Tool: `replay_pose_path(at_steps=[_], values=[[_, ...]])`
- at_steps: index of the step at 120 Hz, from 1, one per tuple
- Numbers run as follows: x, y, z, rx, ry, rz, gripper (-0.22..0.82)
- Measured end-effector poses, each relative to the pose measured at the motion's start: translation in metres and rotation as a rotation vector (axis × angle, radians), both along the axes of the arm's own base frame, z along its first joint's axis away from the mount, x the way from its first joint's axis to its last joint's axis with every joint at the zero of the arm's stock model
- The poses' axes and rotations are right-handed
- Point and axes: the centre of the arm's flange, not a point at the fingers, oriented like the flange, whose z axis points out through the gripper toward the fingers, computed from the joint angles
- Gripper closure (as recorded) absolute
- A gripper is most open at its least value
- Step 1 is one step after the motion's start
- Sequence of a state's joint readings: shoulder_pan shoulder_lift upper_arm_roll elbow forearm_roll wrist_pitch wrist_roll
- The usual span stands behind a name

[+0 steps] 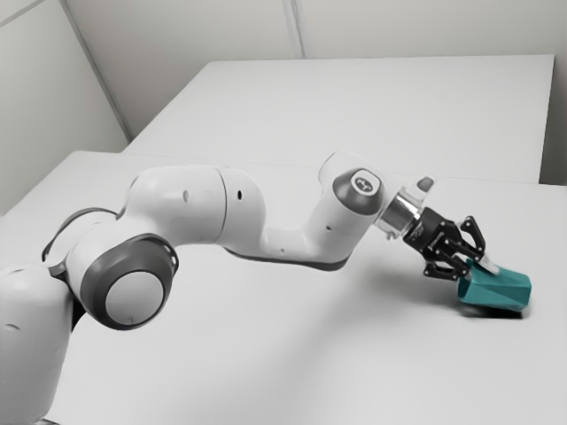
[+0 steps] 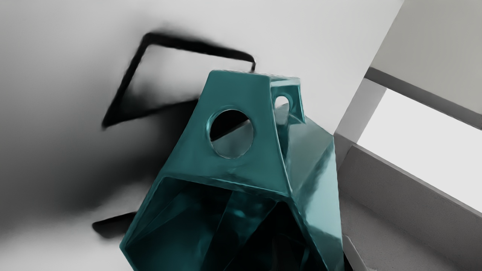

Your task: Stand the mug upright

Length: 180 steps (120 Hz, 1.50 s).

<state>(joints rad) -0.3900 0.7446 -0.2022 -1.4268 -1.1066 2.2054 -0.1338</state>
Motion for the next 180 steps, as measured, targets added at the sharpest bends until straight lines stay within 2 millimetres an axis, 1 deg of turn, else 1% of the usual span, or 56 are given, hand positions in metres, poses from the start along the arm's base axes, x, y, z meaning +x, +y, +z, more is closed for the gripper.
replay_pose_path(at_steps=[20,36,44,52,60,70,75,85,96,103,111,118,123,139,151,159,168,180], values=[[0.004,-0.005,0.015,0.002,-0.039,-0.014,0.74],[0.005,-0.006,0.018,0.013,-0.055,-0.025,0.76],[0.006,-0.006,0.025,0.024,-0.075,-0.034,0.77],[0.007,-0.002,0.042,0.058,-0.126,-0.056,0.77],[0.007,0.002,0.07,0.104,-0.203,-0.089,0.77],[0.004,0.013,0.109,0.193,-0.312,-0.135,0.77],[-0.001,0.02,0.122,0.248,-0.356,-0.161,0.78],[-0.007,0.043,0.145,0.377,-0.44,-0.205,0.78],[-0.014,0.073,0.159,0.521,-0.497,-0.24,0.78],[-0.013,0.092,0.17,0.6,-0.521,-0.254,0.78],[-0.016,0.107,0.187,0.677,-0.546,-0.277,0.78],[-0.022,0.124,0.199,0.735,-0.551,-0.288,0.78],[-0.027,0.135,0.203,0.768,-0.545,-0.293,0.78],[-0.045,0.186,0.202,0.844,-0.48,-0.27,0.78],[-0.059,0.221,0.198,0.884,-0.432,-0.247,0.78],[-0.064,0.238,0.194,0.909,-0.409,-0.237,0.78],[-0.075,0.255,0.189,0.932,-0.383,-0.228,0.78],[-0.087,0.277,0.177,0.955,-0.341,-0.217,0.78]])
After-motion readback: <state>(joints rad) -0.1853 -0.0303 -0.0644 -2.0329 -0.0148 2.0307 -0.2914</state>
